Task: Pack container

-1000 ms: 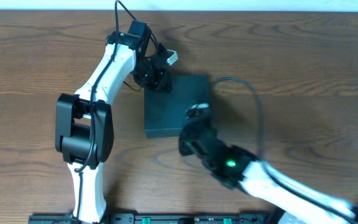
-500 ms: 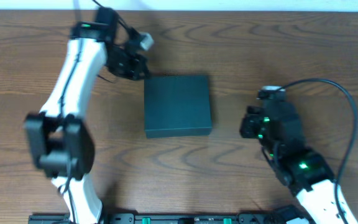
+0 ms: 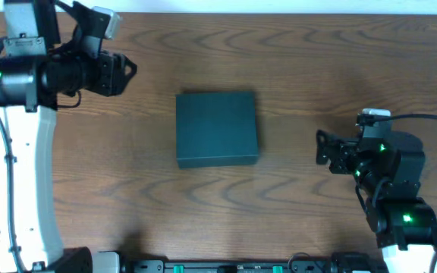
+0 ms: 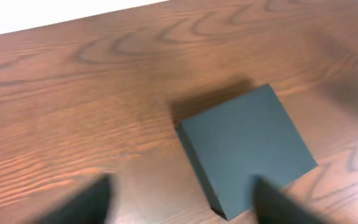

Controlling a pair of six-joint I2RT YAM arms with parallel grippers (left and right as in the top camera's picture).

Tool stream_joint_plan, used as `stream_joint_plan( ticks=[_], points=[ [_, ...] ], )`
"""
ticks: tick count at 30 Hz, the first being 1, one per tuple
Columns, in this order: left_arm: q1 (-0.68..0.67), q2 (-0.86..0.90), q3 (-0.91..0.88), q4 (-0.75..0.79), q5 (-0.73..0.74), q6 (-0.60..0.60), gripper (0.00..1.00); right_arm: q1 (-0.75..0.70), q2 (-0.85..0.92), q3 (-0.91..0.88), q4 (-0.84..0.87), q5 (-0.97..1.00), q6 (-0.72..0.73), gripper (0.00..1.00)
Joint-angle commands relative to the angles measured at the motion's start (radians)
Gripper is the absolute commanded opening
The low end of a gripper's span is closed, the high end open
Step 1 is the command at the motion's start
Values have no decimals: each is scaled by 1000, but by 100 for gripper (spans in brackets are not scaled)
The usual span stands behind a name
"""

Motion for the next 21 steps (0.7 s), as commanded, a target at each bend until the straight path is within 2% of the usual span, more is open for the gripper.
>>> stream_joint_plan(
  ticks=[1,10,21],
  points=[
    [0,-8,10,-5,-38,-27,95,-9,-6,24,-4,-35,-19,99],
    [0,-8,10,-20,-38,-56,95,-7,-5,24,-137,-38,-1,99],
    [0,-8,10,-20,-38,-56,95,-7,-5,24,-180,-38,-1,99]
  ],
)
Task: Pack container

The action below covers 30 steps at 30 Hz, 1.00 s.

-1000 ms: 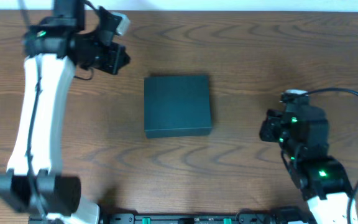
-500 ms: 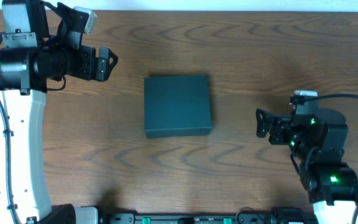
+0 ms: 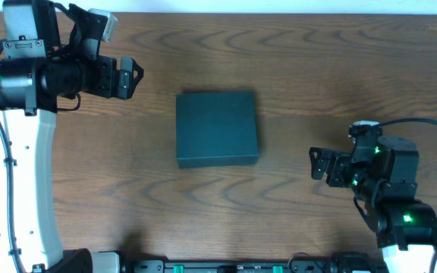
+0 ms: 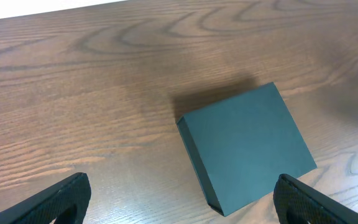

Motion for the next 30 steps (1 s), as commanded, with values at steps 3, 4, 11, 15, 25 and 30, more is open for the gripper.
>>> stream_joint_plan(
  ticks=[3,4,11,15,25,30],
  points=[
    [2,-3,10,-2,-11,-11,95,-6,-5,23,-5,-7,-1,99],
    [2,-3,10,-2,-11,-11,95,-6,-5,23,-5,-7,-1,99],
    [2,-3,10,-11,-104,1,95,-6,-5,23,-5,-7,-1,99],
    [2,-3,10,-66,-215,-1,95,-6,-5,23,-5,-7,-1,99],
    [15,-103,-5,-152,-327,-56,95,-6,-5,23,-5,-7,-1,99],
    [15,-256,-123,-55,-364,-56,95,-6,-5,23,-4,-7,-1,99]
  ],
)
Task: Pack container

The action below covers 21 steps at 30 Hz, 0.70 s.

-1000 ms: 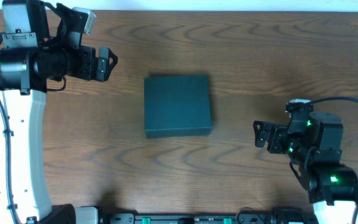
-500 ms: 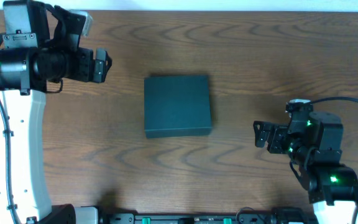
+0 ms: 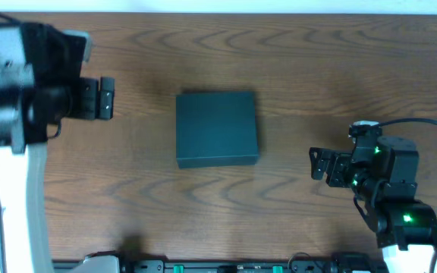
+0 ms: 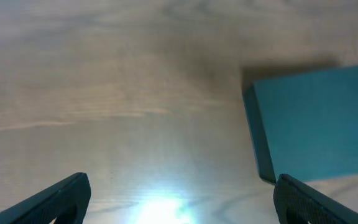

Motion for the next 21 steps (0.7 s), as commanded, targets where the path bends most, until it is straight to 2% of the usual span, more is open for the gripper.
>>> stream_joint_plan(
  ticks=[1,4,9,18,21],
  points=[
    [6,-120,-107,54,-44,-7,95,-6,-5,23,-3,-6,-1,99],
    [10,-286,-307,184,-53,-9,95,-6,-5,23,-3,-6,-1,99],
    [41,-590,-657,400,-52,-88,95,-6,-5,23,-3,-6,-1,99],
    [126,-1014,-1127,611,-52,-245,95,-6,-5,23,-3,-6,-1,99],
    [151,-1110,-1229,651,-51,-274,95,-6,-5,23,-3,-6,-1,99]
  ],
)
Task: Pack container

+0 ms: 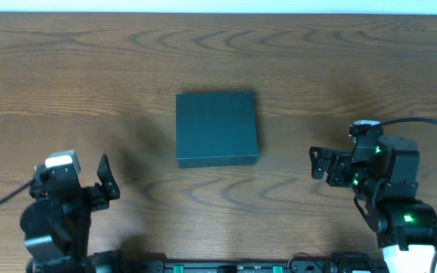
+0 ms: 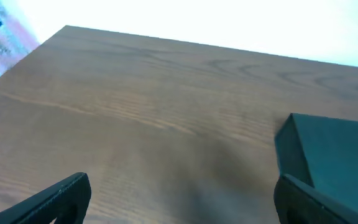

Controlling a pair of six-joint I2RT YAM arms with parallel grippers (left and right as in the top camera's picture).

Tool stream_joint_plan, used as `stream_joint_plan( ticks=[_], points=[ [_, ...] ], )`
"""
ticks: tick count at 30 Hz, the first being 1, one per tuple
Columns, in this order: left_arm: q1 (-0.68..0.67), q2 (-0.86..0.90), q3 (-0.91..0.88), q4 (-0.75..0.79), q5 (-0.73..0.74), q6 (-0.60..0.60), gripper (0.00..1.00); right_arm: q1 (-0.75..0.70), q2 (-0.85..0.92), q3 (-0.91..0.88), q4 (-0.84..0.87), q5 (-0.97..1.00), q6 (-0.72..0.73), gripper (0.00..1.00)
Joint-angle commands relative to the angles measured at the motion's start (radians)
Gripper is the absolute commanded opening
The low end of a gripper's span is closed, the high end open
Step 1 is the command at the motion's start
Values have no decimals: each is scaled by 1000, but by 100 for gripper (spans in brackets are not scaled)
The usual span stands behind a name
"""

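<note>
A dark teal square box point(image 1: 217, 129) lies lid-on in the middle of the wooden table point(image 1: 127, 68). In the left wrist view the box point(image 2: 337, 149) shows at the right edge. My left gripper point(image 1: 110, 180) sits low at the near left of the table, pointing right toward the box and well short of it. It is open and empty, with its fingertips point(image 2: 64, 198) wide apart. My right gripper point(image 1: 319, 164) rests at the near right, facing left toward the box, open with nothing in it.
Only the box lies on the table. The far table edge point(image 2: 185, 42) meets a bright white background. A cable point(image 1: 423, 121) runs from the right arm toward the right edge.
My left arm has gone from the far left of the table, held high, to the near left edge, low over the wood. Its gripper remains open. The box and right arm are unchanged.
My left gripper hung high at the far left, looking down on the box with its jaws partly apart. Then it stood wide open while the right arm shifted slightly nearer. The left arm then sat further left, and is now low at the near left.
</note>
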Motion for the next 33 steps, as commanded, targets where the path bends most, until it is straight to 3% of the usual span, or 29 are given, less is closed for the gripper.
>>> stream_joint_plan(
  ticks=[1,15,33],
  points=[
    [26,-92,-91,27,-11,-63,95,-6,-5,15,-1,-4,-1,99],
    [53,-301,-352,90,-20,-80,95,-6,-5,15,-2,-4,-1,99],
    [53,-302,-492,185,-26,-114,95,-6,-5,15,-2,-4,-1,99]
  ],
)
